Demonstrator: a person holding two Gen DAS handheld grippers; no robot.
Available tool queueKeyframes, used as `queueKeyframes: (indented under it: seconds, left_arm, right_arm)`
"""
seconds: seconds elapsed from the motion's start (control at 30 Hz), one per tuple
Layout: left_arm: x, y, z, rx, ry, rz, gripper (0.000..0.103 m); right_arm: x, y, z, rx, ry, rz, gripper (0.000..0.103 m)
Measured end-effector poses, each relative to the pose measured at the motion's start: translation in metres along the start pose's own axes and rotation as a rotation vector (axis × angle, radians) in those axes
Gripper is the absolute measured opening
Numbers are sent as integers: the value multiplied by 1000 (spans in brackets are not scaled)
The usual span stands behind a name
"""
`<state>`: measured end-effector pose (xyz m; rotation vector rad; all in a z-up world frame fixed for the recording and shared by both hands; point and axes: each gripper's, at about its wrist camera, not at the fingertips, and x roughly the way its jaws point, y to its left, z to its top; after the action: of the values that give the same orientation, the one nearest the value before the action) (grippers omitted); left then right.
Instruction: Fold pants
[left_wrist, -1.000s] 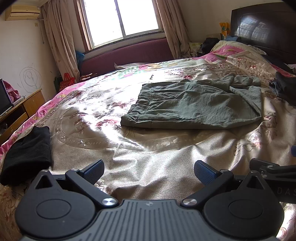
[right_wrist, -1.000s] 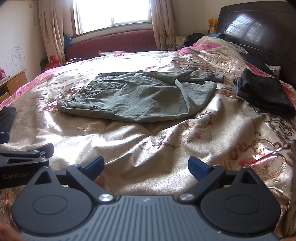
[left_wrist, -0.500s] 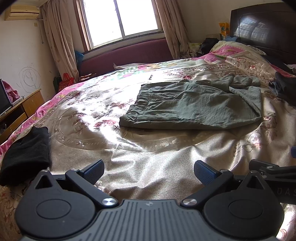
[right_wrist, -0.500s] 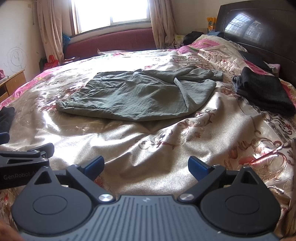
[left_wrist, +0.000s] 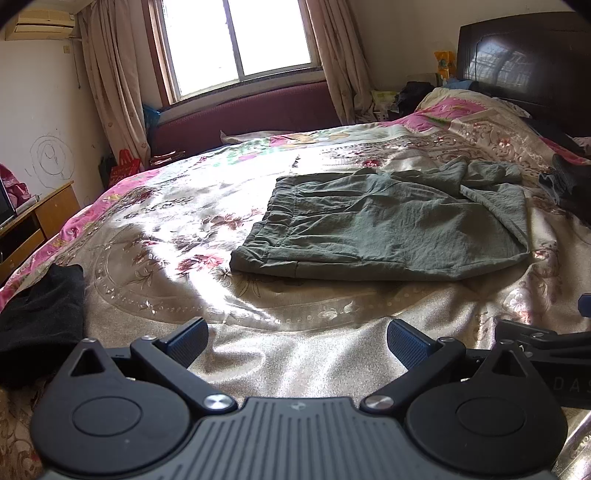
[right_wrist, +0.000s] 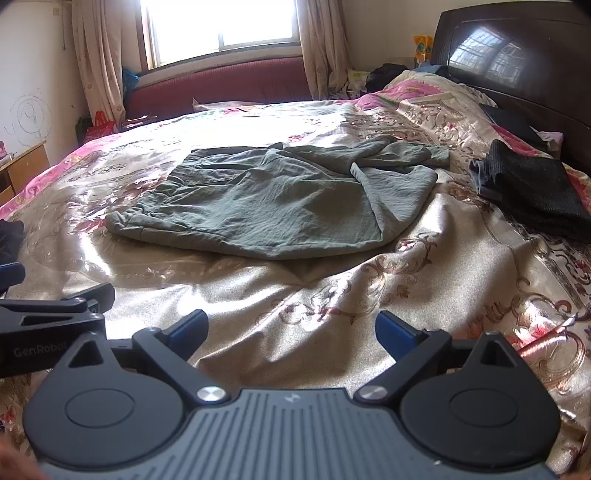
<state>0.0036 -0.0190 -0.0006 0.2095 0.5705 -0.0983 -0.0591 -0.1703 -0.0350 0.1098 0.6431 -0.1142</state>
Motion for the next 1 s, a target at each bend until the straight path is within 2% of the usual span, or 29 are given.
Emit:
queueKeyframes:
  seconds: [0.1, 0.23, 0.4, 0.5, 0.53, 0.6, 0.63, 0.7, 0.73, 0.77, 0.83, 0.9, 0.97, 1.0]
  left_arm:
    - [16, 6, 12, 4, -7, -9, 103]
    - [50, 22, 27, 22, -22, 25, 103]
    - [109, 48, 42, 33, 22, 24, 103]
    - [144, 56, 48, 54, 47, -21, 103]
    - [152, 57, 48, 65, 54, -36, 101]
    - [171, 59, 49, 104, 83, -91, 86]
    - [177, 60, 48, 115, 100, -114, 77]
    - [181, 61, 48, 122, 97, -143, 75]
    - [181, 62, 48, 129, 93, -152, 70]
    - [181, 62, 49, 137, 92, -160, 60]
    - [179, 65, 49, 140, 95, -187, 52]
    - [181, 69, 50, 143, 109, -218, 49]
    - [183, 71, 51, 144, 118, -237, 45]
    - [185, 73, 51, 139, 124, -244, 44]
  right_arm:
    - [12, 2, 13, -8, -8, -5, 97]
    - [36, 9, 34, -63, -25, 3, 97]
    - [80, 41, 54, -244, -30, 68, 97]
    - [109, 63, 59, -372, -19, 104, 97]
    - [118, 69, 59, -418, -18, 111, 95]
    - [132, 77, 60, -480, -12, 127, 93]
    - [139, 80, 61, -493, -2, 133, 90]
    - [150, 84, 64, -498, 29, 158, 82]
    - [153, 85, 65, -496, 43, 172, 76]
    - [155, 84, 67, -489, 55, 192, 73]
    - [154, 85, 67, -490, 62, 216, 65]
    - [151, 90, 64, -522, 62, 233, 54]
    - [156, 97, 62, -545, 80, 238, 37]
    - [159, 101, 61, -552, 87, 231, 36]
